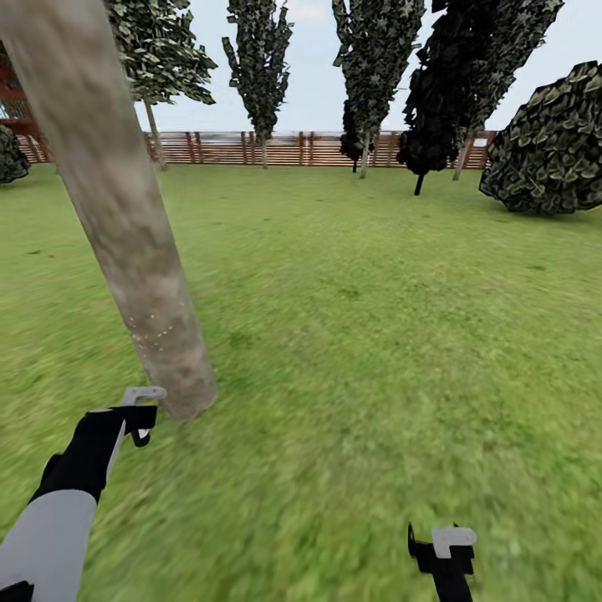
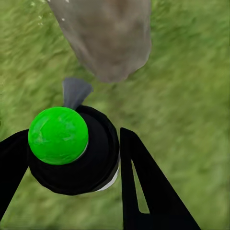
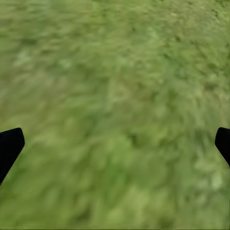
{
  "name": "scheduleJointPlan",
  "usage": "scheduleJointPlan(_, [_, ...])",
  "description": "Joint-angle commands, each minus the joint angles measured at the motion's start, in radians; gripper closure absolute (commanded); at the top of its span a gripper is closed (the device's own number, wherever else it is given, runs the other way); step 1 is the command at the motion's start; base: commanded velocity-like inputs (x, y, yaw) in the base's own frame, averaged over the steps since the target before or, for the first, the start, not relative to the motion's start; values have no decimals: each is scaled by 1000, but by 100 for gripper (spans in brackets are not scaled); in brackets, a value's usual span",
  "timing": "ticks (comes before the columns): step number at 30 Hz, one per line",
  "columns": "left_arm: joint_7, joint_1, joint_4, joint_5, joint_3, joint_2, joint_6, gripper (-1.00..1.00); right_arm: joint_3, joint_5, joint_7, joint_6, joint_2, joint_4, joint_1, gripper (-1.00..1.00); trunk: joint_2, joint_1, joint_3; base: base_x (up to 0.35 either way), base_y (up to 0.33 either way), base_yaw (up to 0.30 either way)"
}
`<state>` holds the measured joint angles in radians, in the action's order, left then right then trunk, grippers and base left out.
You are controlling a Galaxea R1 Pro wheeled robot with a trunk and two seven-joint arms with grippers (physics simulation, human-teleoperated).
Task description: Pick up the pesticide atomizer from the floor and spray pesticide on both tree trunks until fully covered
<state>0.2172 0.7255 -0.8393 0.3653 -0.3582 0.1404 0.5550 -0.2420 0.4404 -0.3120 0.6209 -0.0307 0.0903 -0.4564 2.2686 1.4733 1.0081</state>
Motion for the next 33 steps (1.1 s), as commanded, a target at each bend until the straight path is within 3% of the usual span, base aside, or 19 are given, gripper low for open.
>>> scheduleJointPlan(1, [9,0,7,10,-4,2,3,100,-5,11,-5,2,0,-1,-1,-100,0,0,1,227,-205,59])
scheduleJointPlan(5, [3,0,78,11,-10,6,-11,100,-5,11,-5,2,0,-1,-1,-100,0,0,1,233,-199,16])
scheduleJointPlan(17, [-28,0,93,12,-30,6,-22,100,-7,11,-4,2,0,-1,-1,-100,0,0,1,243,-179,0])
scheduleJointPlan(21, [-41,-36,116,11,-45,33,-38,100,-5,11,-4,2,0,-1,-1,-100,0,0,1,244,-173,23])
scheduleJointPlan(24, [-43,-42,126,12,-52,49,-97,100,-5,11,-4,2,0,-1,-1,-100,0,0,1,250,-171,203])
scheduleJointPlan(33, [-44,-51,166,14,-51,40,-112,100,-5,11,-4,2,0,-1,-1,-100,0,0,1,115,-66,272])
